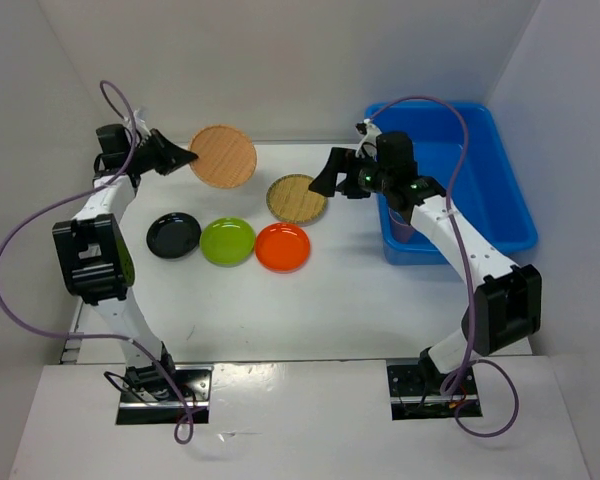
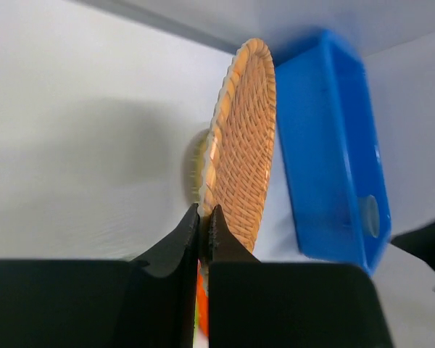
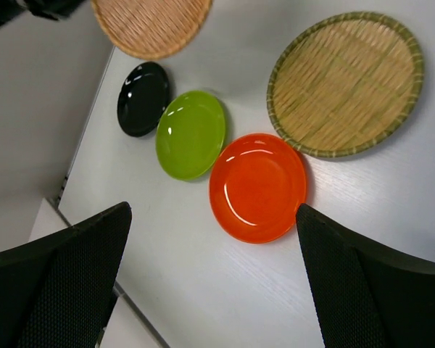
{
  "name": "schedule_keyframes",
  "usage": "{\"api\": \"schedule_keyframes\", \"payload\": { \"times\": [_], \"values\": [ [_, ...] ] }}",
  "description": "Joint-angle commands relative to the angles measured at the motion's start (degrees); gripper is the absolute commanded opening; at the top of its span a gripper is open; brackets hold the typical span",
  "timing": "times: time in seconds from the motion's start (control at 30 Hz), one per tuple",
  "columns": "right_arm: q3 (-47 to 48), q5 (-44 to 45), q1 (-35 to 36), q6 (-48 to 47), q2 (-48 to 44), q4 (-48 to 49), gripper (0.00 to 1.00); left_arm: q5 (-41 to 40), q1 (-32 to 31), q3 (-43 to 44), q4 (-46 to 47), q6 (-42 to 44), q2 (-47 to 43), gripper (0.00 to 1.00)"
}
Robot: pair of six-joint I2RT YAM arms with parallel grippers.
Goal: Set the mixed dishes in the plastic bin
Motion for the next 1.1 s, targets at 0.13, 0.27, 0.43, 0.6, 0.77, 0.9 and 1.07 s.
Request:
{"api": "schedule_keyframes", "payload": {
  "times": [0.13, 0.27, 0.43, 0.6, 0.77, 0.9, 1.07],
  "values": [
    [1.05, -9.00, 0.84, 3.54, 1.03, 12.74, 0.99, 12.75, -3.82, 1.83, -3.48, 1.16, -12.85, 0.00],
    [-0.09, -12.26, 1.37, 4.60, 1.03, 16.27, 0.99, 17.66, -6.89, 1.12, -5.57, 1.95, -15.68, 0.00],
    [-0.09, -12.26, 2.42, 2.66, 0.51, 17.06, 0.99, 21.37, -12.52, 2.70, -12.96, 8.28, -16.82, 0.00],
    [0.44, -9.71, 3.04, 1.52, 1.21, 15.39, 0.97, 23.91, -17.10, 2.09, -12.97, 8.28, -17.35, 0.00],
    [0.44, -9.19, 3.57, 0.99, 1.74, 13.12, 0.76, 25.76, -19.12, 3.32, -10.51, 6.44, -16.73, 0.00],
    [0.44, -8.48, 3.57, 0.46, 1.74, 12.49, 0.31, 25.24, -19.65, 5.16, -11.03, 6.44, -15.50, 0.00],
    [2.45, -7.08, 3.57, -0.15, 1.21, 9.25, 0.00, 25.24, -20.17, 7.35, -11.03, 5.91, -12.96, 0.00]
  ]
}}
